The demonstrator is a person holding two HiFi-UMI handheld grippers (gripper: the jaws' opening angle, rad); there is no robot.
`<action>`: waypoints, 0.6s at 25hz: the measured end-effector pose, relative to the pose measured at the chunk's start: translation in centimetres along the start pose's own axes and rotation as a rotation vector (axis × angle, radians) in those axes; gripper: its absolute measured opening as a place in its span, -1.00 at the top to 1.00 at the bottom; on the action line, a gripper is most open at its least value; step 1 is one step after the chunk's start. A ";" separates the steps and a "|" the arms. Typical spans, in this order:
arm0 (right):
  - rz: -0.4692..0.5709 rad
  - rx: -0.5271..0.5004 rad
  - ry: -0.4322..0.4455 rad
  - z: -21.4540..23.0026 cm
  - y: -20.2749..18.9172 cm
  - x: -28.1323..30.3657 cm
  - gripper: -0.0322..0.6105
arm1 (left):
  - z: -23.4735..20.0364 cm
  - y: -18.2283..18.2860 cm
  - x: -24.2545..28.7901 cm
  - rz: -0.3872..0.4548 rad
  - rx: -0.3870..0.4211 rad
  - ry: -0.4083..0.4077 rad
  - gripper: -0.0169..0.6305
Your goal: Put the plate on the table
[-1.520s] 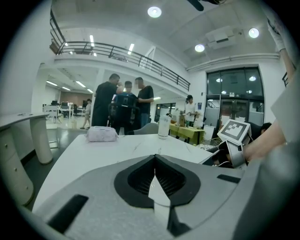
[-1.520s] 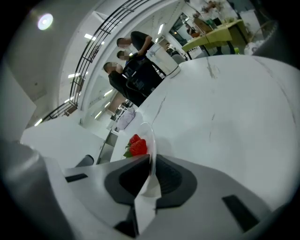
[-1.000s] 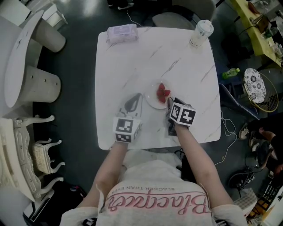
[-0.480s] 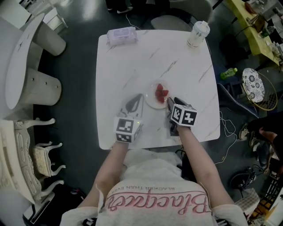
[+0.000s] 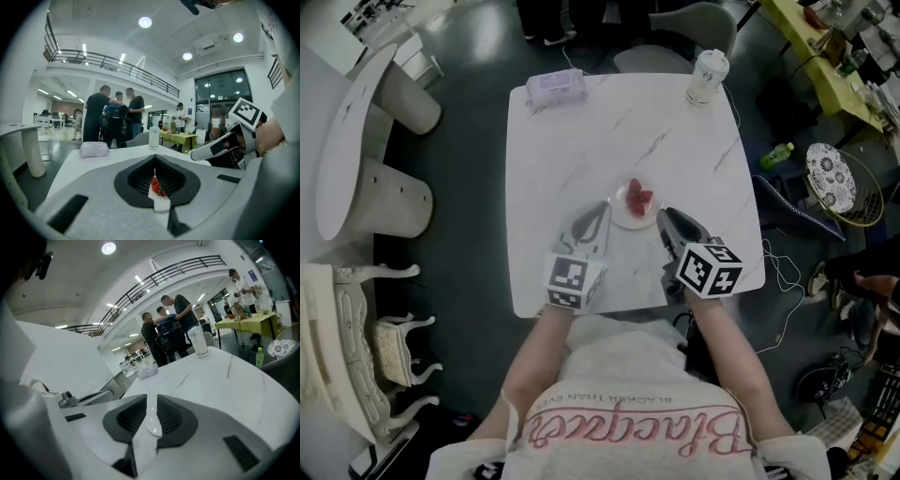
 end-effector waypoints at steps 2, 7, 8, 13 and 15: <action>0.031 0.007 0.020 -0.9 0.9 -1.1 0.75 | 0.9 0.7 -0.1 0.009 0.015 -0.021 0.93; 0.092 -0.044 0.055 -2.8 2.6 -3.6 0.82 | 3.0 2.4 -0.9 0.045 0.058 -0.052 0.93; 0.105 -0.072 0.055 -3.1 2.9 -4.0 0.82 | 3.3 2.7 -1.1 0.056 0.066 -0.055 0.93; 0.193 -0.200 0.050 -4.7 4.1 -5.7 0.83 | 4.8 4.5 -2.1 0.108 0.101 -0.065 0.93; 0.231 -0.248 0.043 -5.3 4.4 -6.1 0.83 | 5.3 5.1 -2.7 0.131 0.106 -0.069 0.93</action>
Point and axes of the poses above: the fingertips, and each gripper's own axes: x forward along the fingers, z to its right, y out of its top, the point moved 5 cm from there along -x, backward along the fingers, and after that the axes turned 10 degrees about -x, right-handed, at the moved point
